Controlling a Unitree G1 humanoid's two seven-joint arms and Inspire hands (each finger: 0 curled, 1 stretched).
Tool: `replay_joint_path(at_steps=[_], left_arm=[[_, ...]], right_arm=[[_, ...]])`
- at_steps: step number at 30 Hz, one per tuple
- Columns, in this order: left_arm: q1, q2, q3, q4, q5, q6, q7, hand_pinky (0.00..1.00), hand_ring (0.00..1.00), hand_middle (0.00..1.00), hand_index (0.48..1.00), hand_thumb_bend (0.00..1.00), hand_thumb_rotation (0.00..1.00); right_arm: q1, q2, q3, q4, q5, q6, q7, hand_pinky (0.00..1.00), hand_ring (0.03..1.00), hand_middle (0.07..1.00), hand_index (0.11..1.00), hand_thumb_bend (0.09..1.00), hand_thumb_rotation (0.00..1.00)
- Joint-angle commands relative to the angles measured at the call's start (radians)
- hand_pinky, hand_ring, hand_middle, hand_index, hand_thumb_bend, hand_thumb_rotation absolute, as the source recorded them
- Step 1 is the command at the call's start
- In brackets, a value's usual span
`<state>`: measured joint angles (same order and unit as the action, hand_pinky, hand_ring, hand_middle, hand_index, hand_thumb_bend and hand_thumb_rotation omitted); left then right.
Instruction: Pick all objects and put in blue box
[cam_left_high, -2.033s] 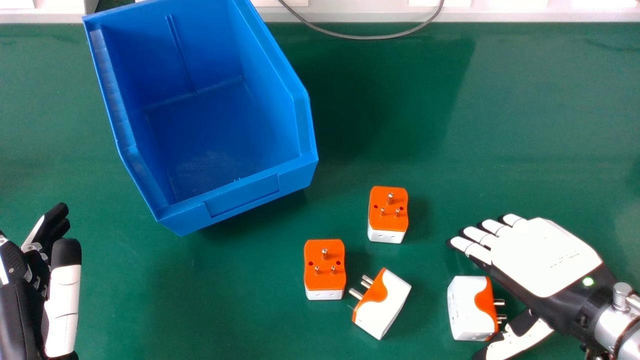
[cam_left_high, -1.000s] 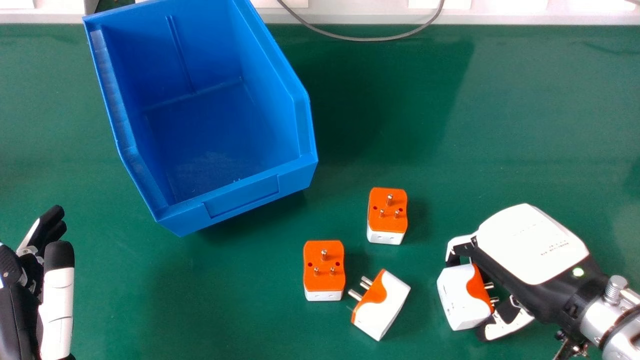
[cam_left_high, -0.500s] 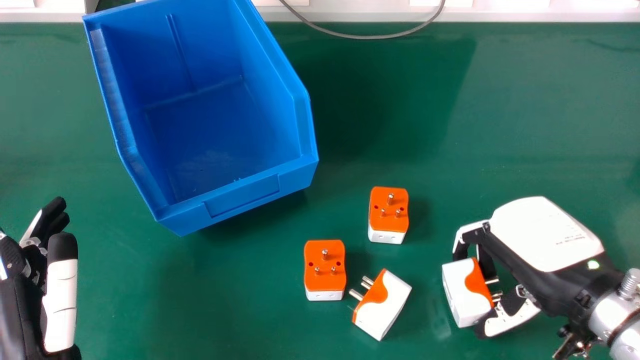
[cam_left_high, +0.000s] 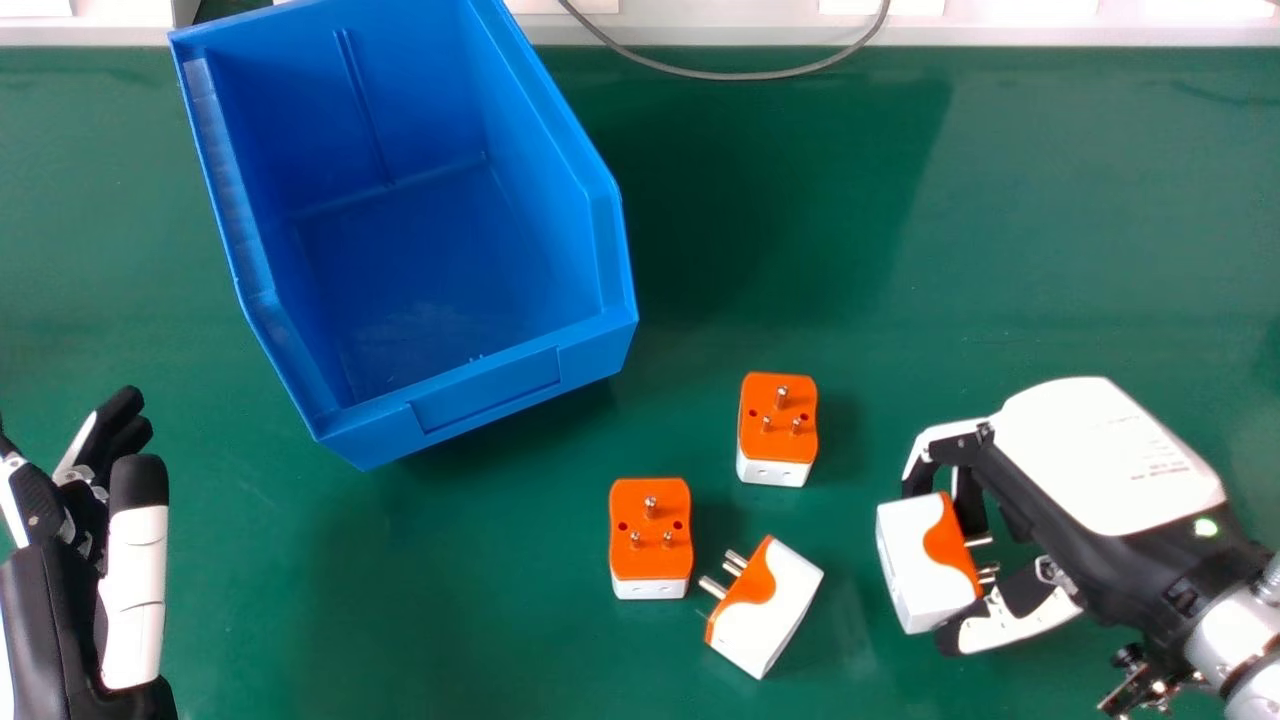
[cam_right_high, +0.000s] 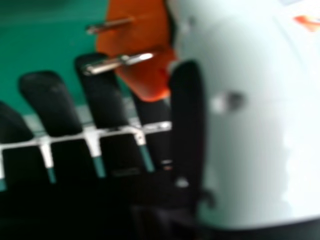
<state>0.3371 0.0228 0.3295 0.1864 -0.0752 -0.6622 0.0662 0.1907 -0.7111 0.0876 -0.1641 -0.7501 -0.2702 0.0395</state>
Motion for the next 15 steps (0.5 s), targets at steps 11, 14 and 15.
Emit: replay_joint_path(at_steps=[11, 14, 15], left_arm=[[0.012, -0.015, -0.014, -0.096, 0.050, 0.079, 0.043, 0.89, 0.88, 0.86, 0.878, 0.96, 0.85], [0.009, -0.019, -0.018, -0.097, 0.051, 0.083, 0.051, 0.88, 0.87, 0.86, 0.873, 0.97, 0.84], [0.009, -0.021, -0.020, -0.099, 0.052, 0.086, 0.054, 0.87, 0.87, 0.86, 0.873, 0.97, 0.84]], right_arm=[[-0.217, 0.143, 0.000, -0.182, 0.176, -0.036, 0.079, 0.06, 0.102, 0.164, 0.470, 0.488, 0.13], [-0.335, 0.218, 0.058, -0.102, 0.167, -0.088, 0.042, 0.04, 0.074, 0.131, 0.470, 0.487, 0.14], [-0.371, 0.245, 0.079, -0.072, 0.159, -0.107, 0.026, 0.03, 0.073, 0.130, 0.470, 0.487, 0.14]])
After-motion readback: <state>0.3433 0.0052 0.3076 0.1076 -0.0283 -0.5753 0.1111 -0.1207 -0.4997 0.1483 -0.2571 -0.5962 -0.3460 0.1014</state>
